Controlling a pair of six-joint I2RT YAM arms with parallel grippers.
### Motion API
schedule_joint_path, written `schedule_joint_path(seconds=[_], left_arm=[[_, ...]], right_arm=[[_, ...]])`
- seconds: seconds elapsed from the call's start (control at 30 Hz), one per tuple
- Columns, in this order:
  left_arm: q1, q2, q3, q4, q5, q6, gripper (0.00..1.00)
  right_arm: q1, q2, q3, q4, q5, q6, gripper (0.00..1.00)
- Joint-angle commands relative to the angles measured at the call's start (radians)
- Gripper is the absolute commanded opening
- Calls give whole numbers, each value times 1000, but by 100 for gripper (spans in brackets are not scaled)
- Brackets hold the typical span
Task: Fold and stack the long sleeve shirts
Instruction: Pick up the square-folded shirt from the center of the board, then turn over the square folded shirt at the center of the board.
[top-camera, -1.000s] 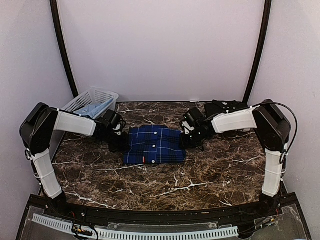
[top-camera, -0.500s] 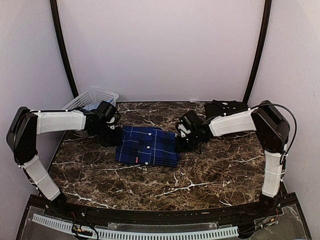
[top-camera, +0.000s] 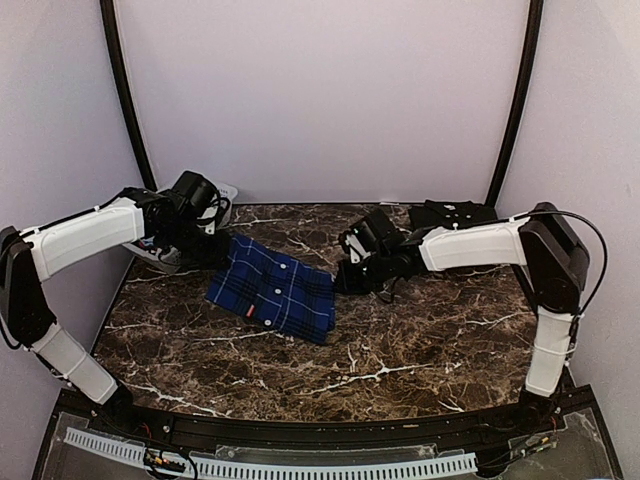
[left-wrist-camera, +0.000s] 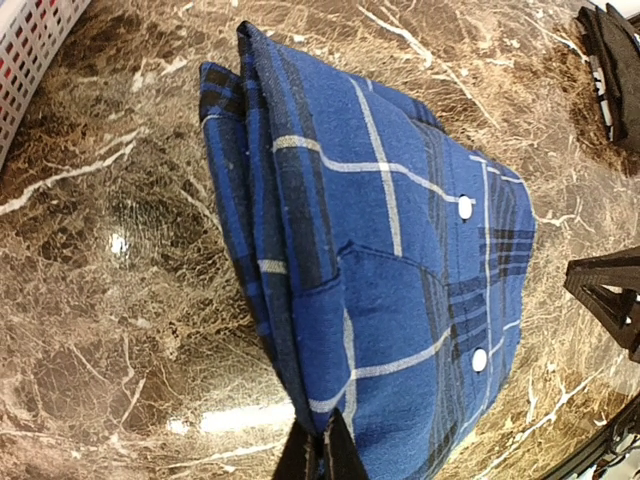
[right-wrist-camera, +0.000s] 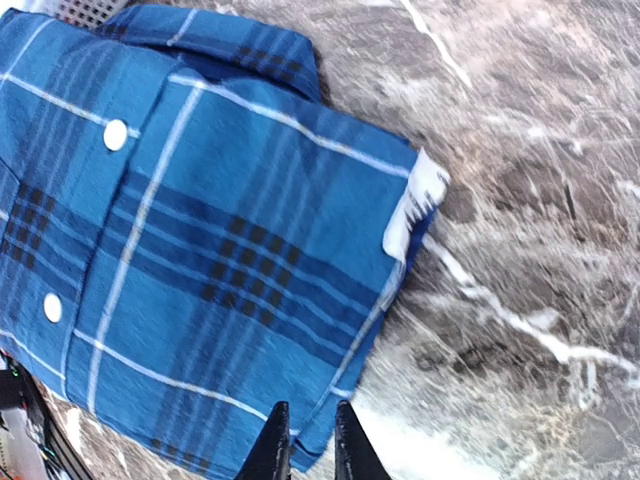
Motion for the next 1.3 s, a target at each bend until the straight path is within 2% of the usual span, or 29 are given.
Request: schedule_joint_path(seconds=[0.0, 0.23, 0.5, 0.63, 0.77, 1.0, 1.17, 1.27], left_arm=[[5, -34, 64, -56, 9, 64, 0], [6, -22, 132, -84, 25, 105, 0], [6, -7, 261, -104, 64, 163, 0], [5, 25, 354, -101, 133, 185, 0], [-5, 65, 429, -80, 229, 184, 0], [-58, 98, 379, 38, 335, 99, 0], [-81, 99, 308, 143, 355, 9, 0], [-88, 97, 271, 200, 373, -27, 0]], right_arm=[[6, 73, 62, 50, 0, 27, 12], [17, 209, 149, 45, 7, 40, 5], [63, 304, 201, 111, -33, 94, 2], [94, 394, 294, 179, -78, 163, 3], [115, 513, 461, 257, -138, 240, 3], [107, 726, 757, 420, -245, 329, 8], [85, 789, 791, 561, -348, 412, 15], [63, 804, 769, 671, -424, 491, 16]])
